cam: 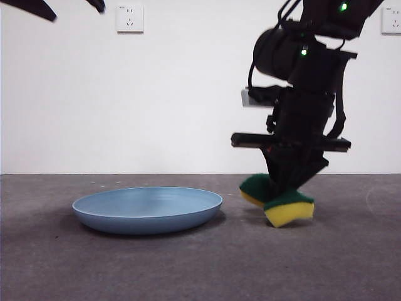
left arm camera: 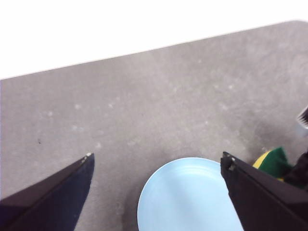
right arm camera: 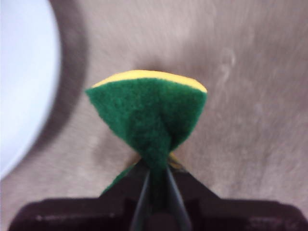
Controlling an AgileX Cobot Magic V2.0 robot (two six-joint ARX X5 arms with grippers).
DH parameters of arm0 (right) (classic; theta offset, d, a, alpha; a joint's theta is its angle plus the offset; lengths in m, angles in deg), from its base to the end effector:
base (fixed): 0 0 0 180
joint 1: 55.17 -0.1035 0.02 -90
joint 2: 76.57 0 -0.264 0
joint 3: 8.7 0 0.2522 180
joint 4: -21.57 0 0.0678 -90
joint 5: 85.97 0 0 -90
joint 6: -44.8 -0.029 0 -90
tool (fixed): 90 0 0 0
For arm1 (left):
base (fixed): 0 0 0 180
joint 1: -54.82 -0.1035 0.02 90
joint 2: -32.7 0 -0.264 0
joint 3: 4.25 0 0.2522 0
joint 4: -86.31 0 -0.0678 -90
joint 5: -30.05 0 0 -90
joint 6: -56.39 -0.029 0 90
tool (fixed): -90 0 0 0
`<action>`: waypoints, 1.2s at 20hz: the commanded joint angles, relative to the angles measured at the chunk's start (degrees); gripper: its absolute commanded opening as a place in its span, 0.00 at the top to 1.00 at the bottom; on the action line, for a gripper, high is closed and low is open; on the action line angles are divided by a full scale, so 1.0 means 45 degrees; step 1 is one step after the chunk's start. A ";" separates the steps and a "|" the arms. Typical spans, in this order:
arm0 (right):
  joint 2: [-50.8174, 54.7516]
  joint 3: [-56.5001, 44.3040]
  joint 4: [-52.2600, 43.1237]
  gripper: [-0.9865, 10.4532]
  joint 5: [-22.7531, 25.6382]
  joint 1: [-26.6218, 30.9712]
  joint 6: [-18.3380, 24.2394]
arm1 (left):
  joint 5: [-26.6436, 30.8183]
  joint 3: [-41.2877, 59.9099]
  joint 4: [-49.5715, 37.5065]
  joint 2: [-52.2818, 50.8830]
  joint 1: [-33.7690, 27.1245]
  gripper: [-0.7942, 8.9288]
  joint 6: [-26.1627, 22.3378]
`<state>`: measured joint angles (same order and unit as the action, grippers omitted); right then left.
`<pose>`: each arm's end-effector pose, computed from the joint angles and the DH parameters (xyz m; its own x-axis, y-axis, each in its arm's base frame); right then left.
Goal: Pick up the plate,pick up the cloth,clean the plate with the cloth
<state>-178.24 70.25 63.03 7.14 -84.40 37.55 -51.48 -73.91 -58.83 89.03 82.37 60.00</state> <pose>0.3046 0.1686 0.1775 0.4060 0.1650 -0.8988 -0.3641 0.9313 0.0065 0.1871 -0.0928 0.3460 0.8839 -0.2950 -0.3630 0.3148 0.9491 -0.0046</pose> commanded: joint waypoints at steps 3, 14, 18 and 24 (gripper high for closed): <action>-0.0131 -0.0112 0.0087 0.63 -0.0005 0.0010 -0.0277 | 0.0107 -0.0019 0.0301 -0.0398 0.0049 0.47 -0.0112; 0.0957 -0.0068 0.0379 0.50 0.0219 0.0010 -0.0282 | 0.0102 -0.0019 0.0782 -0.0393 0.0049 0.47 -0.0102; 0.2030 -0.0068 0.1039 0.50 0.1710 0.0160 -0.0223 | 0.0097 -0.0019 0.1501 -0.0393 0.0049 0.47 -0.0087; 0.2205 -0.0068 0.1273 0.51 -0.1452 0.0277 -0.0087 | -0.0214 -0.0019 0.2142 -0.0393 0.0049 0.47 0.0287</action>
<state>-168.30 70.25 68.97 1.50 -82.96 36.88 -52.20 -73.93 -49.14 87.29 82.37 60.70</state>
